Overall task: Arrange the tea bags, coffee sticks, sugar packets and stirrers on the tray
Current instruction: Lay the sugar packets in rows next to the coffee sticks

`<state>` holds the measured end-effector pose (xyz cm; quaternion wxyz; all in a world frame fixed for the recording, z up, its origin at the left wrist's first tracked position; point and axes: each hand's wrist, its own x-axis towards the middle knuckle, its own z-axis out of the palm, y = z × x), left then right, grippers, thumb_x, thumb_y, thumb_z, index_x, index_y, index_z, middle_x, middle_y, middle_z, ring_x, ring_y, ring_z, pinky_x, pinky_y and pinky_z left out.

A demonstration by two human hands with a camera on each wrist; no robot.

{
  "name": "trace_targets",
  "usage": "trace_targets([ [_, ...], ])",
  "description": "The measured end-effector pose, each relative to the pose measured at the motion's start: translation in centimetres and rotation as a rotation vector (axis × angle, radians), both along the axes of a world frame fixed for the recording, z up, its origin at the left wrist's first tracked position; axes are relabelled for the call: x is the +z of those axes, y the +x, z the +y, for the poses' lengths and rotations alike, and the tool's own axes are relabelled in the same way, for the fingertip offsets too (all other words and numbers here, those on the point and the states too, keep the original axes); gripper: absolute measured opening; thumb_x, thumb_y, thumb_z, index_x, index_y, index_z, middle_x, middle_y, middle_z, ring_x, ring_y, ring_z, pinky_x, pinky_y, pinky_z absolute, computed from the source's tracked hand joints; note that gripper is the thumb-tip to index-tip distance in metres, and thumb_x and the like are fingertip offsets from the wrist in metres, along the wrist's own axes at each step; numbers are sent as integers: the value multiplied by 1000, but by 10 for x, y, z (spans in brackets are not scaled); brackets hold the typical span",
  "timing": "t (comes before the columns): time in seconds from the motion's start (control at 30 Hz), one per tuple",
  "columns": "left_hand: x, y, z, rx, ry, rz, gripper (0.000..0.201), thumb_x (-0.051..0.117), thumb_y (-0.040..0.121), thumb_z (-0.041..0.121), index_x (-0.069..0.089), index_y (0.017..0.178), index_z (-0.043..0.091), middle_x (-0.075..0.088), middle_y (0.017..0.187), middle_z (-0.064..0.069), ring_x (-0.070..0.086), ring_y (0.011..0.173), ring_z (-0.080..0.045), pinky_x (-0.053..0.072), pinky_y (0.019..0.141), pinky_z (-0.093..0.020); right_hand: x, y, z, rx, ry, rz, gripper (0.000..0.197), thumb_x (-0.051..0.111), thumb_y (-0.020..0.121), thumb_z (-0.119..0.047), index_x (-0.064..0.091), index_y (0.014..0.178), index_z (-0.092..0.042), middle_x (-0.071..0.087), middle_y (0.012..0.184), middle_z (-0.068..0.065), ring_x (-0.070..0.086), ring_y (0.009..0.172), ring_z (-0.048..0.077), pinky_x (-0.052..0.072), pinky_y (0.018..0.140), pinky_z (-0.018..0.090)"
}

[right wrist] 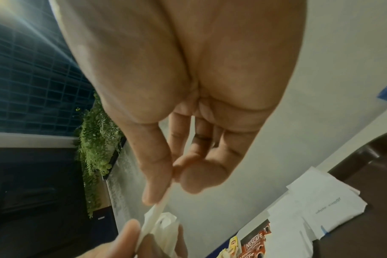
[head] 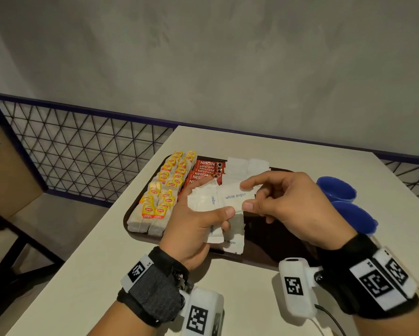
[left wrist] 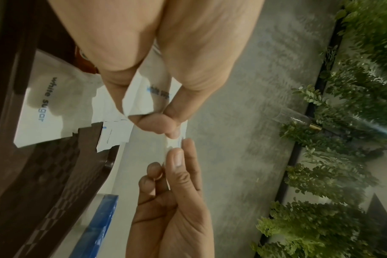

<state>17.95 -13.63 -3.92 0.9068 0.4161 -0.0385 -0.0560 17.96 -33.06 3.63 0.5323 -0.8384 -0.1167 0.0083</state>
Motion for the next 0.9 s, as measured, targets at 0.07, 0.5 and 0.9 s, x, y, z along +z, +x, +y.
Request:
trace_targets([
  [0.07, 1, -1, -1, -12, 24, -5, 79, 78, 68, -20, 54, 134, 16, 67, 130, -20, 69, 98, -33, 54, 53, -30, 0, 0, 1, -5, 18, 7, 24, 84, 82, -11, 79, 103, -23, 75, 91, 6, 74, 79, 26, 65, 71, 32],
  [0.5, 6, -6, -5, -36, 110, -20, 75, 78, 69, -14, 54, 134, 15, 69, 124, -19, 69, 93, -31, 54, 55, -30, 16, -8, -2, -68, 125, 117, 18, 76, 89, -8, 81, 103, -18, 79, 94, 10, 76, 81, 28, 65, 68, 30],
  [0.9, 8, -2, 2, -93, 98, 258, 48, 61, 96, 9, 51, 143, 10, 63, 107, -25, 67, 57, -24, 48, 86, -52, 10, 93, -34, -143, -241, 159, 19, 82, 84, -1, 79, 100, -11, 72, 75, 14, 70, 68, 26, 62, 84, 41],
])
